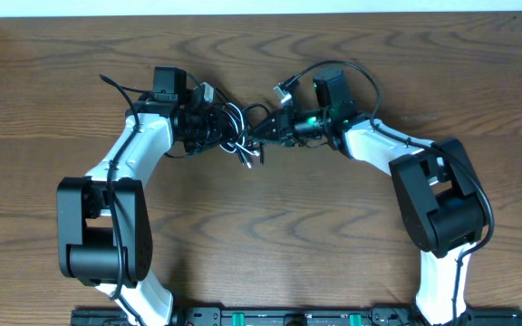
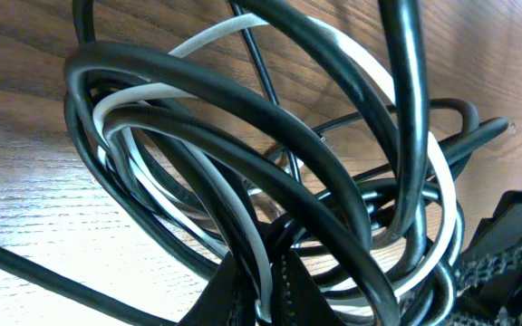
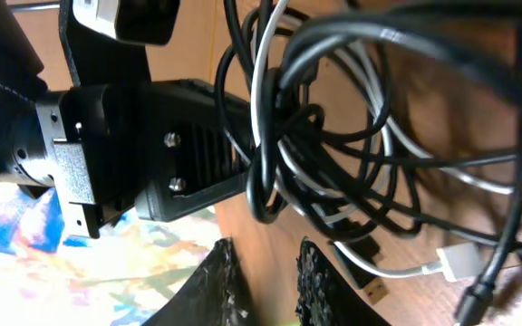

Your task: Untangle cables

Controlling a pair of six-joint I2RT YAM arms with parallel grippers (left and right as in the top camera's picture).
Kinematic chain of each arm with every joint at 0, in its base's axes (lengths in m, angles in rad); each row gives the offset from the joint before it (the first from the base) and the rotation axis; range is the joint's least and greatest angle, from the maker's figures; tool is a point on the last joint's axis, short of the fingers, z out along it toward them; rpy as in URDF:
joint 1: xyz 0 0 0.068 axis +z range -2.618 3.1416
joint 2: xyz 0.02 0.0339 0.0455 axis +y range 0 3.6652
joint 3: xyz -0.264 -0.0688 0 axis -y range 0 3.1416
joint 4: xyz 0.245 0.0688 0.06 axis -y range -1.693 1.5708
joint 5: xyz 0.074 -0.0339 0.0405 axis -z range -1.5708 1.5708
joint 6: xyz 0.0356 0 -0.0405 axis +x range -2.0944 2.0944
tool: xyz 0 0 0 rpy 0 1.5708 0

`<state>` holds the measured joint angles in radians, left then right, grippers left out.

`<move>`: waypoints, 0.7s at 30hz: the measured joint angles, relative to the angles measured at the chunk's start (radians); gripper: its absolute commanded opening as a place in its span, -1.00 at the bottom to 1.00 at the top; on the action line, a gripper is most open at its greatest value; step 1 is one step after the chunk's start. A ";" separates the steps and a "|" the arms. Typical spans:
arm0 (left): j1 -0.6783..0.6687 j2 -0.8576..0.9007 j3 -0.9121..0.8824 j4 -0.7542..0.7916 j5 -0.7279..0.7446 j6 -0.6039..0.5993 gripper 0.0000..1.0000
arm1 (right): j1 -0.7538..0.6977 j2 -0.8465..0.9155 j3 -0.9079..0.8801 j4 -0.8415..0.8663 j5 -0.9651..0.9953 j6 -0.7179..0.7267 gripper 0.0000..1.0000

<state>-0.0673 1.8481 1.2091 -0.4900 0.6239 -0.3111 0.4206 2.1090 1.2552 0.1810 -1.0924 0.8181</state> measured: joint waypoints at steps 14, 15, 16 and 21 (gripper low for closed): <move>0.001 0.000 0.000 0.000 0.073 0.000 -0.85 | 0.024 0.000 0.000 0.003 0.085 -0.026 -0.64; 0.001 0.000 0.000 -0.001 0.086 0.000 -0.85 | 0.025 0.000 0.000 0.005 0.085 -0.027 -0.68; 0.001 0.000 0.000 -0.001 0.096 0.000 -0.85 | 0.025 0.000 0.000 0.008 0.085 -0.027 -0.78; 0.001 0.000 -0.001 -0.003 0.134 0.000 -0.85 | 0.027 0.000 0.000 0.034 0.092 -0.034 -0.98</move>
<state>-0.0662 1.8481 1.2083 -0.4931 0.7582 -0.3115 0.4477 2.1090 1.2552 0.2150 -1.0004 0.7845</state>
